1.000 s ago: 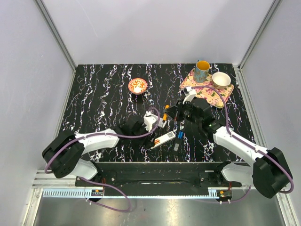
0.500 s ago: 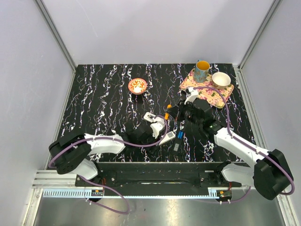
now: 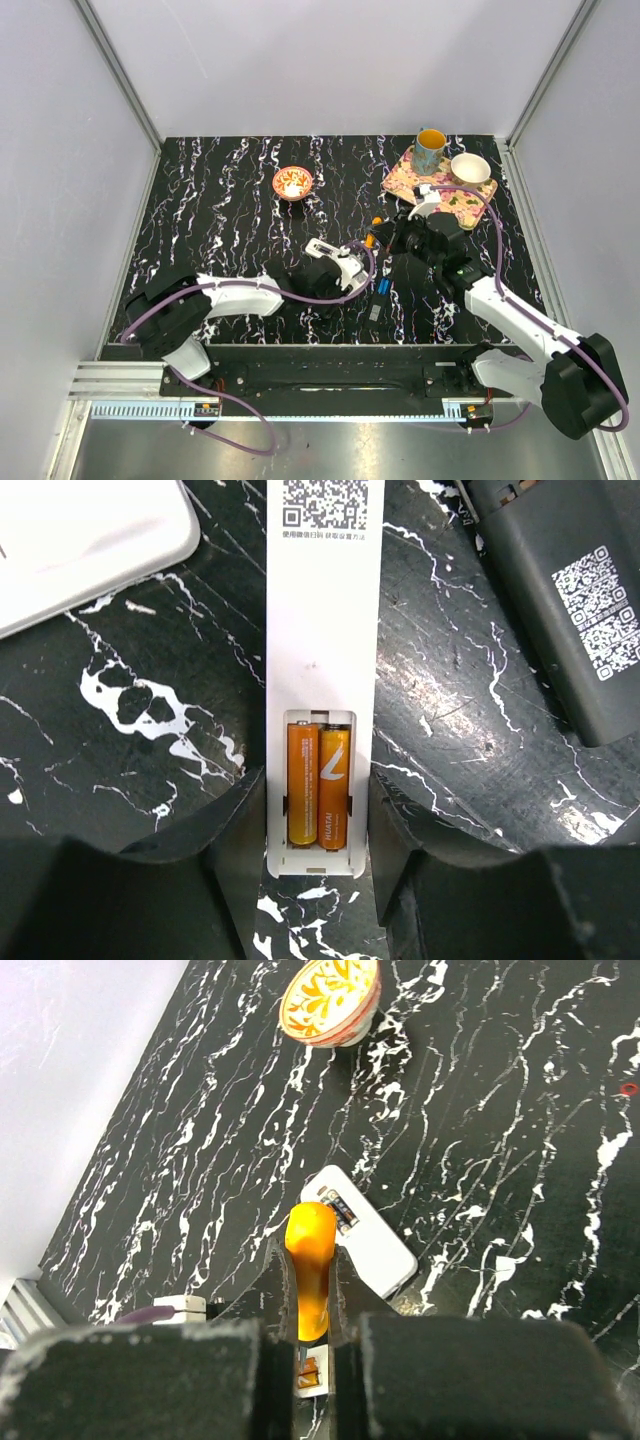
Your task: Unload the batteries from the remote control
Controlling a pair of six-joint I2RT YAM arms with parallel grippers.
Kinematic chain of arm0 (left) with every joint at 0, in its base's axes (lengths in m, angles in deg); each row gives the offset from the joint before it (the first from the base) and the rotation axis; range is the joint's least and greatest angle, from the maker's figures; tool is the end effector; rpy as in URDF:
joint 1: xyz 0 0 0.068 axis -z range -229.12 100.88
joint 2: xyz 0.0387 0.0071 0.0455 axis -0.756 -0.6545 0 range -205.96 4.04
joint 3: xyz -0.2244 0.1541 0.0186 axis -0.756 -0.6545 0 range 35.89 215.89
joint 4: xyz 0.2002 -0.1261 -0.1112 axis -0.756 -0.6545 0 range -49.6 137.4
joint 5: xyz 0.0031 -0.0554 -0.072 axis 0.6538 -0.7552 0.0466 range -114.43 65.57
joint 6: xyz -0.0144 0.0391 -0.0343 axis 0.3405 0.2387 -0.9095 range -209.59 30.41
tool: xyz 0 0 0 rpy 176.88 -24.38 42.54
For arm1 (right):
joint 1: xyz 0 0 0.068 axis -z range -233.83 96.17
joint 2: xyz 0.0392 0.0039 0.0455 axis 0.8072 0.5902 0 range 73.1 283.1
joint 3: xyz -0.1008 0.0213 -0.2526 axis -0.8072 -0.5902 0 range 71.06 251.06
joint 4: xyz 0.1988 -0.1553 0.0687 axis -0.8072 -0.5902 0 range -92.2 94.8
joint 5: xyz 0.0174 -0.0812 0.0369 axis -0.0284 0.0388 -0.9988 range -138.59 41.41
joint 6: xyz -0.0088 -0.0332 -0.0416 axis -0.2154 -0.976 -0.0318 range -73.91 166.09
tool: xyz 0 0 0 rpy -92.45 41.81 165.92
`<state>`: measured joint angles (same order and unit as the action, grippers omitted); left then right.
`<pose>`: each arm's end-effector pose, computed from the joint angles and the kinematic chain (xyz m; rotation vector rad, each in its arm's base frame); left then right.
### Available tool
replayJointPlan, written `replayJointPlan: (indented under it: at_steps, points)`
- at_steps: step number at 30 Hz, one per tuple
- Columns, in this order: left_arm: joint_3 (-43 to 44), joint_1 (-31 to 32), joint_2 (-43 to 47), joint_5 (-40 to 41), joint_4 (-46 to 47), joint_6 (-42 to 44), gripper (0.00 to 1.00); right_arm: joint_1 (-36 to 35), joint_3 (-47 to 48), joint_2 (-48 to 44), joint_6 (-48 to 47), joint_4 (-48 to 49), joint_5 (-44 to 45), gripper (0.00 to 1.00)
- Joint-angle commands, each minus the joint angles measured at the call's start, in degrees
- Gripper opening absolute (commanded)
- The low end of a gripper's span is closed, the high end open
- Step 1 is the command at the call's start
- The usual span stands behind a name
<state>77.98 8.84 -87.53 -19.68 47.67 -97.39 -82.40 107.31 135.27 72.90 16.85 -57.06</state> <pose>0.1635 -0.2557 0.1473 1.0121 2.2526 -0.4122 0.2164 0.1239 0.2676 -0.1385 1.8826 0.8094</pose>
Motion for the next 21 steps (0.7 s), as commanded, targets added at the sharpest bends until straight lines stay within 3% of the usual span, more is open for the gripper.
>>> replayJointPlan:
  at_steps: [1, 6, 11, 12, 17, 21]
  points:
    - [3.97, -4.07, -6.51, 0.71, 7.19, 5.94, 0.33, 1.86, -0.65, -2.23, 0.26, 0.69, 0.03, 0.0]
    - [6.51, -6.27, -7.48, -3.52, 5.63, 12.78, 0.39, 3.09, -1.53, -2.32, 0.26, 0.78, -0.23, 0.0]
    - [8.8, -7.77, -8.98, -6.32, 5.79, 13.07, 0.47, 3.18, -2.76, -1.18, 1.22, 2.79, -0.23, 0.0]
    - [9.33, -7.86, -9.06, -6.6, 6.05, 12.89, 0.55, 3.18, -2.76, -0.91, 1.32, 3.5, -0.32, 0.0]
    - [7.32, -7.68, -6.0, -5.46, 9.12, 9.73, 0.75, 3.27, -2.5, -0.3, 1.41, 3.85, -0.24, 0.0]
    - [3.01, -7.77, -0.29, -5.37, 11.06, 7.97, 0.79, 3.27, -1.45, 0.14, 0.7, 4.03, 0.29, 0.0]
